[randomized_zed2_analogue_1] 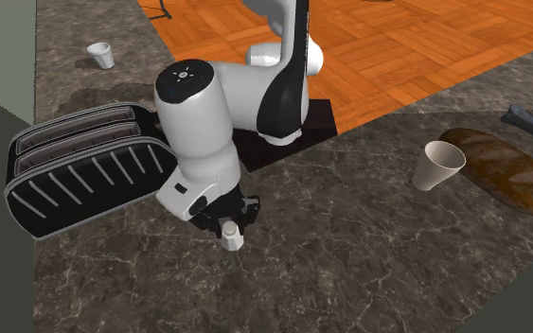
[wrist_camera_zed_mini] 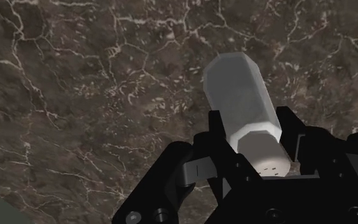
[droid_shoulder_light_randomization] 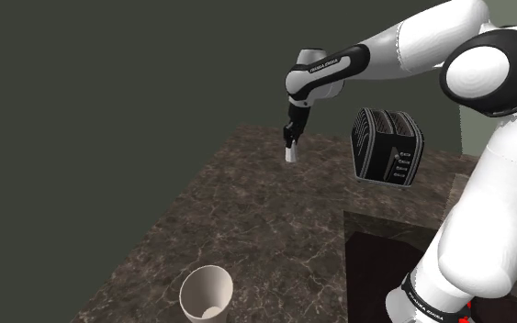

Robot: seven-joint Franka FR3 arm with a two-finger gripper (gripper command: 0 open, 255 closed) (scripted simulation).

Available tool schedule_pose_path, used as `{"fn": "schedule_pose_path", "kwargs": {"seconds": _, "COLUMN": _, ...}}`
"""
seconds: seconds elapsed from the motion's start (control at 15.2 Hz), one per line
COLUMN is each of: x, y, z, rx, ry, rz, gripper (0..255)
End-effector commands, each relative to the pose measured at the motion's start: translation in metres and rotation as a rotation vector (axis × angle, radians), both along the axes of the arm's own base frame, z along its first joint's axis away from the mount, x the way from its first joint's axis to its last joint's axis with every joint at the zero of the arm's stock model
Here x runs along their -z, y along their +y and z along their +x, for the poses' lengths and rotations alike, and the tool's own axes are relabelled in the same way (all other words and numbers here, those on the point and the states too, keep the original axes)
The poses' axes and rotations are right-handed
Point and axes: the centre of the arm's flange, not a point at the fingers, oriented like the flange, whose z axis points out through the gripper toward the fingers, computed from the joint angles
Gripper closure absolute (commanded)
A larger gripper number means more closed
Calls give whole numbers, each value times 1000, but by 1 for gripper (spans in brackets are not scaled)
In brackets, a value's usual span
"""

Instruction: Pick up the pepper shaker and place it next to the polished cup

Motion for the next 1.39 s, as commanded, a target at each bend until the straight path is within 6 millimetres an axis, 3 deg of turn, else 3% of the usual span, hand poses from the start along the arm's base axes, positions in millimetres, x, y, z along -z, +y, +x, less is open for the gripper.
{"fn": "schedule_pose_path", "kwargs": {"seconds": 0.0, "x": -12, "y": 1, "z": -1, "rx": 0, "ry": 0, "rz": 0, "gripper": 255}}
{"fn": "schedule_pose_path", "kwargs": {"seconds": 1.32, "x": -117, "y": 1, "z": -1, "rx": 0, "ry": 0, "rz": 0, "gripper": 255}}
